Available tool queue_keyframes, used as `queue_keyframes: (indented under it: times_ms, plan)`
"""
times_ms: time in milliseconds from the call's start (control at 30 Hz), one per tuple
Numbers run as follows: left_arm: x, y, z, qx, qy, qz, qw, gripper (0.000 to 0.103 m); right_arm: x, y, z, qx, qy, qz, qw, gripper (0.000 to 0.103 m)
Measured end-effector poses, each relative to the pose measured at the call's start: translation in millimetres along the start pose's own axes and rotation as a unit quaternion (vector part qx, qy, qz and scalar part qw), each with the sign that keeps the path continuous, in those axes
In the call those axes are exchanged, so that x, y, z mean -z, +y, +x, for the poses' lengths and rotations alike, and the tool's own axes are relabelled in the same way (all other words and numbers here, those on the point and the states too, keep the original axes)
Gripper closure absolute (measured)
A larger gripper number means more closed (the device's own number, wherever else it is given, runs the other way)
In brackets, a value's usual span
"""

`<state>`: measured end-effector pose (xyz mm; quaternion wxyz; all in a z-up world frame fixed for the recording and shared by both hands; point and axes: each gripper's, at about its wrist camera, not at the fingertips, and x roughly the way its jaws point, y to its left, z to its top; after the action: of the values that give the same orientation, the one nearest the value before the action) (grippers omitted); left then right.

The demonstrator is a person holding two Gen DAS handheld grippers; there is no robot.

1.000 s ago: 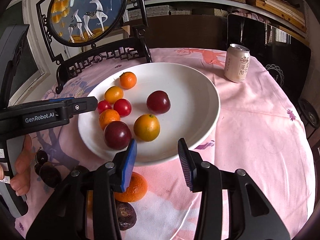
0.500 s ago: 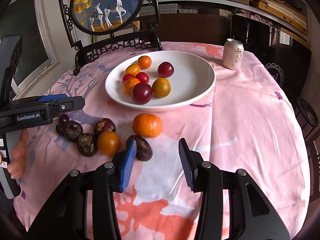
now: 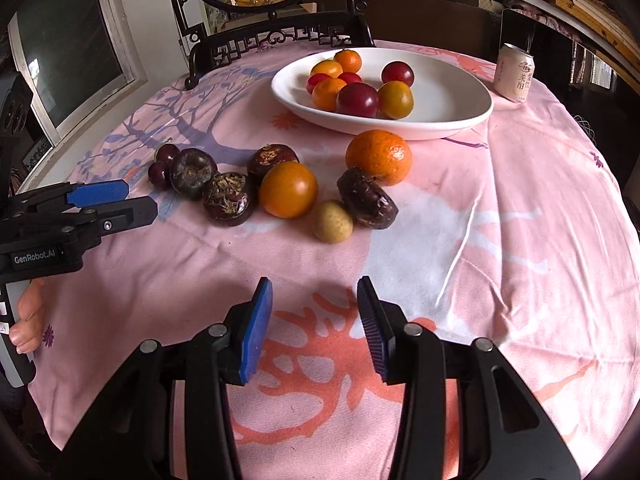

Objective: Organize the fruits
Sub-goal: 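Grasp a small yellow-brown fruit with the right tool while the left tool grasps a dark cherry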

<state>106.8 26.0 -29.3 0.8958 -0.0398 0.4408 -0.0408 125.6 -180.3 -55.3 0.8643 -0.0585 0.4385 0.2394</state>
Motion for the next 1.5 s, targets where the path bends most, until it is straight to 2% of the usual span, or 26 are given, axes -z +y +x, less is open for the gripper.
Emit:
queue_keyframes:
  times_ms: [200,267,367,467,767,867,967,1033,1100,1333,1500]
  plan:
    - [9,9,5,0.006,0.012,-0.010,0.9999,0.030,-16,1,14,0.014,-0.003,-0.001,1.000,0.060]
    - [10,12,7,0.007,0.018,-0.013,0.9997,0.030,-23,-2,19,0.020,-0.005,0.007,1.000,0.065]
    - [10,17,9,0.007,0.019,-0.016,0.9997,0.030,-31,-5,25,0.022,-0.007,0.022,0.999,0.068]
    - [8,21,9,0.004,0.019,-0.021,0.9996,0.030,-36,-7,28,0.030,-0.009,0.030,0.999,0.079]
    - [-3,36,21,-0.004,0.029,-0.030,0.9991,0.031,-22,-10,10,0.012,-0.011,0.030,0.999,0.079]
    - [-6,34,26,-0.015,0.024,-0.017,0.9995,0.036,-14,-9,3,0.008,-0.014,0.026,1.000,0.079]
    - [-13,35,32,-0.018,0.022,-0.014,0.9995,0.047,-9,-9,-3,0.004,-0.016,0.029,0.999,0.079]
    - [-19,36,35,-0.018,0.022,-0.015,0.9995,0.062,-6,-9,-6,-0.001,-0.016,0.031,0.999,0.079]
    - [-23,37,38,-0.015,0.023,-0.016,0.9995,0.071,-3,-7,-8,-0.002,-0.017,0.031,0.999,0.079]
    - [-22,35,36,-0.019,0.016,-0.013,0.9996,0.072,2,-6,-16,-0.004,-0.022,0.030,0.999,0.079]
    - [-21,28,14,-0.008,0.000,-0.003,1.0000,0.072,0,-6,-32,-0.004,-0.044,0.027,0.999,0.079]
